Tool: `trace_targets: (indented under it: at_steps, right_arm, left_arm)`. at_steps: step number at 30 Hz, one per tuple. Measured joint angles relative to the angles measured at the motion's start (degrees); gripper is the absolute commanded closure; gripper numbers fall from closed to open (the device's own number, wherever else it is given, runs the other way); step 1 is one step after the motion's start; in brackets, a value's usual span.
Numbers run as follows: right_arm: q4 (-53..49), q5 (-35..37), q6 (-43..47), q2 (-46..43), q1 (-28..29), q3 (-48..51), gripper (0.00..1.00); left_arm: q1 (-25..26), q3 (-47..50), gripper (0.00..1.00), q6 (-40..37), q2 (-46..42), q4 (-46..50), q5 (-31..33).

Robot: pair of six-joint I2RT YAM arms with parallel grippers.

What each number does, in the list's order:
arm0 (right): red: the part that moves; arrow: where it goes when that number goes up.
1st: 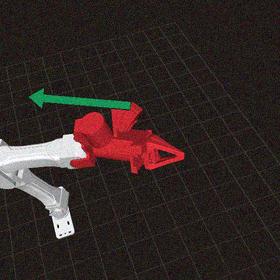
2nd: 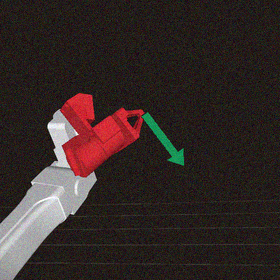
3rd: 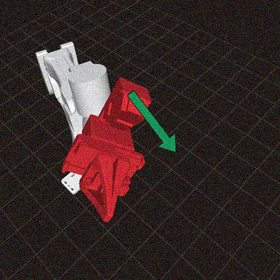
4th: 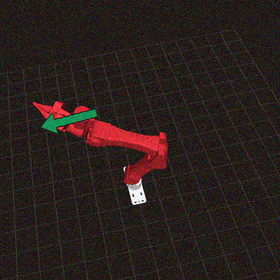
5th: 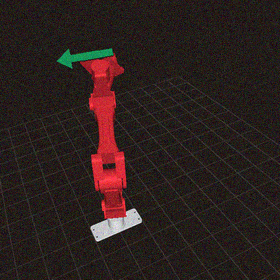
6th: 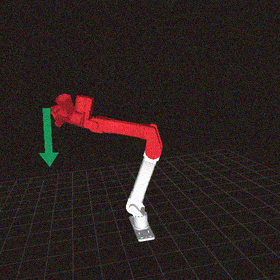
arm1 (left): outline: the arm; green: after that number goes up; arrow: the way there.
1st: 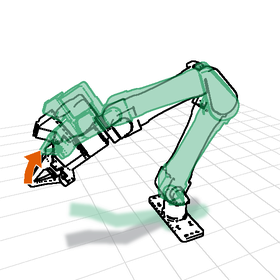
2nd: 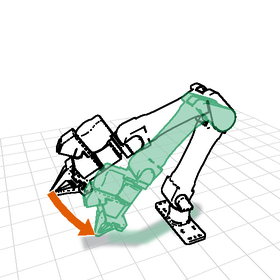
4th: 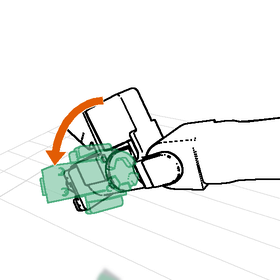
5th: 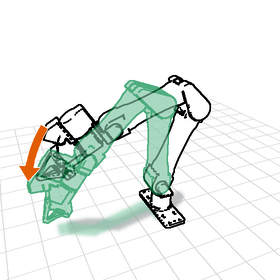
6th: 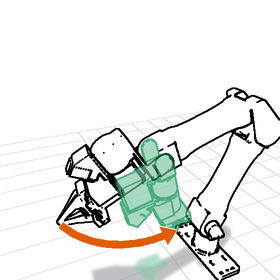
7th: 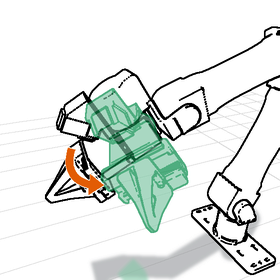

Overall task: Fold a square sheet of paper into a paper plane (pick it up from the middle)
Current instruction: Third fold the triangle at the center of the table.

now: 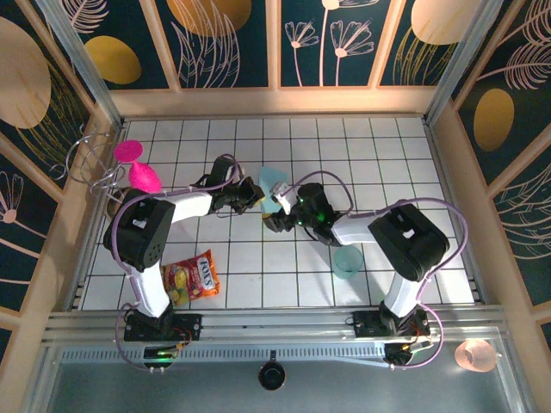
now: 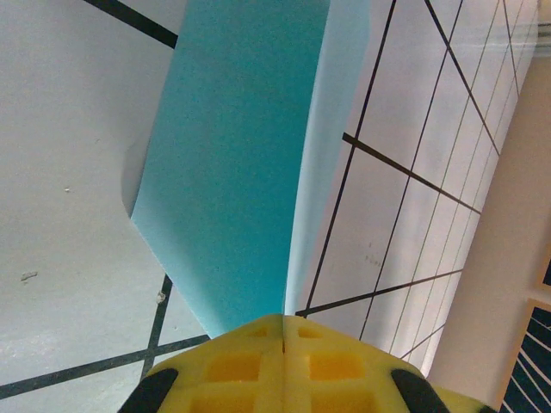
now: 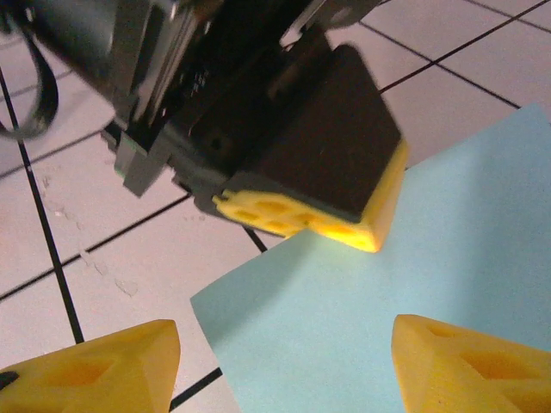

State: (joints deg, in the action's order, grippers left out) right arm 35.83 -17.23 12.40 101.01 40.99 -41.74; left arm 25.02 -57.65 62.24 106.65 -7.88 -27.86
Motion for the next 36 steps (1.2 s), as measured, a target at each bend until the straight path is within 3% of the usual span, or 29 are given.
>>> trace_targets:
  at_steps: [13, 20, 31, 36]
  right_arm:
    - [4.9, 8.9, 5.5, 3.4, 2.9, 0.4, 0.43]
    - [6.7, 10.8, 6.6, 2.3, 2.9, 2.6, 0.61]
    - [7.8, 7.3, 6.3, 1.4, 2.9, 3.1, 0.75]
    - [7.8, 5.5, 5.4, 1.8, 2.9, 2.4, 0.87]
  left_arm:
    - [0.0, -0.3, 0.96, -0.1, 0.1, 1.3, 0.4]
    - [0.0, -0.4, 0.96, -0.5, 0.1, 2.4, 1.4]
    - [0.0, -0.5, 0.95, -0.5, 0.1, 2.6, 1.4]
    - [0.0, -0.5, 0.93, -0.6, 0.1, 2.6, 1.3]
